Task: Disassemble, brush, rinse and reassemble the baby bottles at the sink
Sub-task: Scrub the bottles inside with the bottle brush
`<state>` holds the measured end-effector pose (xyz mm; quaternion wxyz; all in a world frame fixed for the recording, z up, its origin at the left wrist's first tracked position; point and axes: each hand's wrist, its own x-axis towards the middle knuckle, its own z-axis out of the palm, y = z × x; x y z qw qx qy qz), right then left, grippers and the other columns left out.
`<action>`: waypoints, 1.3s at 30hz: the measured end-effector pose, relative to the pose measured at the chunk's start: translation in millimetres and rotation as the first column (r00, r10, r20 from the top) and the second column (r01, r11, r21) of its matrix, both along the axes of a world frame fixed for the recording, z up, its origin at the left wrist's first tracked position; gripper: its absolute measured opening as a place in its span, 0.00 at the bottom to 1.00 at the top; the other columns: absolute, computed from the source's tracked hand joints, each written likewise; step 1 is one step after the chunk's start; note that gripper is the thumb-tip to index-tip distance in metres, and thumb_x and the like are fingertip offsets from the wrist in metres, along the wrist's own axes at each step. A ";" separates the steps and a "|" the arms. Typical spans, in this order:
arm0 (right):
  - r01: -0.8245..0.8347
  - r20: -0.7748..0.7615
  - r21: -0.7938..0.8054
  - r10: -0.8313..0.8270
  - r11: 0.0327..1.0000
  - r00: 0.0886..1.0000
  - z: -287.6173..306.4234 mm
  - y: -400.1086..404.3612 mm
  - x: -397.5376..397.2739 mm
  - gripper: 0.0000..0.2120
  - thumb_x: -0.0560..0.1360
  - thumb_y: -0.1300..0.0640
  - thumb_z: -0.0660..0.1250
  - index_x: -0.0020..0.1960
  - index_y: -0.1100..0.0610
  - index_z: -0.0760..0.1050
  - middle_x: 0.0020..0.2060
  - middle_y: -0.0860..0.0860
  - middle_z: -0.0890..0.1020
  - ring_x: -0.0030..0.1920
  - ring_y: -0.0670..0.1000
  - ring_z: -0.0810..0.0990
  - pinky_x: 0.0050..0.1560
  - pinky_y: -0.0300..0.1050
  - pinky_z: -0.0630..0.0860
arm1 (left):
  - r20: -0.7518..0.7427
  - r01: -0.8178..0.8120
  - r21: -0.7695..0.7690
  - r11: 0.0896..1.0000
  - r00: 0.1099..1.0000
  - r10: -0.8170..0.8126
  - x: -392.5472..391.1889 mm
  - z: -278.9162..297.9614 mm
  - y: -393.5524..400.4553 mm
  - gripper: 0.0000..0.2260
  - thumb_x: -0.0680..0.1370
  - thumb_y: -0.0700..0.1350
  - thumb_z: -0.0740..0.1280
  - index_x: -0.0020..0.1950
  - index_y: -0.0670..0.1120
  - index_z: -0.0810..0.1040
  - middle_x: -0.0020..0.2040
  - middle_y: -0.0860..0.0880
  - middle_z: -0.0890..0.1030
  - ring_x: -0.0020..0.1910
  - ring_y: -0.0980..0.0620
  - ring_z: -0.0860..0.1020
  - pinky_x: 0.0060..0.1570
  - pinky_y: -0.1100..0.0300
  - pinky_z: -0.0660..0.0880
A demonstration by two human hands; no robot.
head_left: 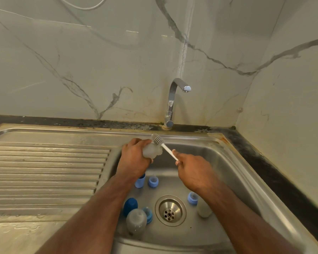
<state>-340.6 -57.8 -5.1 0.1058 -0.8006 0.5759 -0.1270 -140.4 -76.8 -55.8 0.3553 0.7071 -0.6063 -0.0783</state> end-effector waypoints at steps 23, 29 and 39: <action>-0.045 0.027 -0.016 0.045 0.999 0.999 -0.3 4.2 -4.6 0.22 0.84 0.49 0.55 0.77 0.39 0.61 0.54 0.48 0.82 0.39 0.45 0.76 0.38 0.39 0.69 | -0.430 -0.119 0.013 0.993 0.896 0.113 4.7 3.6 0.0 0.29 0.72 0.51 0.79 0.71 0.51 0.75 0.61 0.47 0.81 0.51 0.51 0.78 0.54 0.49 0.82; -0.020 0.034 -0.008 0.021 1.000 0.999 -2.1 -0.2 -3.9 0.22 0.85 0.49 0.55 0.78 0.41 0.60 0.48 0.47 0.80 0.36 0.44 0.74 0.33 0.37 0.66 | -0.515 -0.006 0.042 0.999 0.857 0.027 -8.2 4.3 0.9 0.31 0.73 0.51 0.78 0.74 0.51 0.73 0.57 0.51 0.78 0.49 0.55 0.79 0.42 0.56 0.84; 0.041 0.113 0.019 -0.042 0.999 0.993 -9.3 -11.8 -9.0 0.22 0.84 0.49 0.55 0.78 0.42 0.62 0.50 0.48 0.81 0.42 0.46 0.77 0.44 0.42 0.73 | -0.491 0.107 -0.015 0.994 0.866 -0.100 -13.4 1.7 2.6 0.28 0.70 0.48 0.81 0.66 0.55 0.75 0.58 0.55 0.76 0.54 0.54 0.77 0.54 0.54 0.80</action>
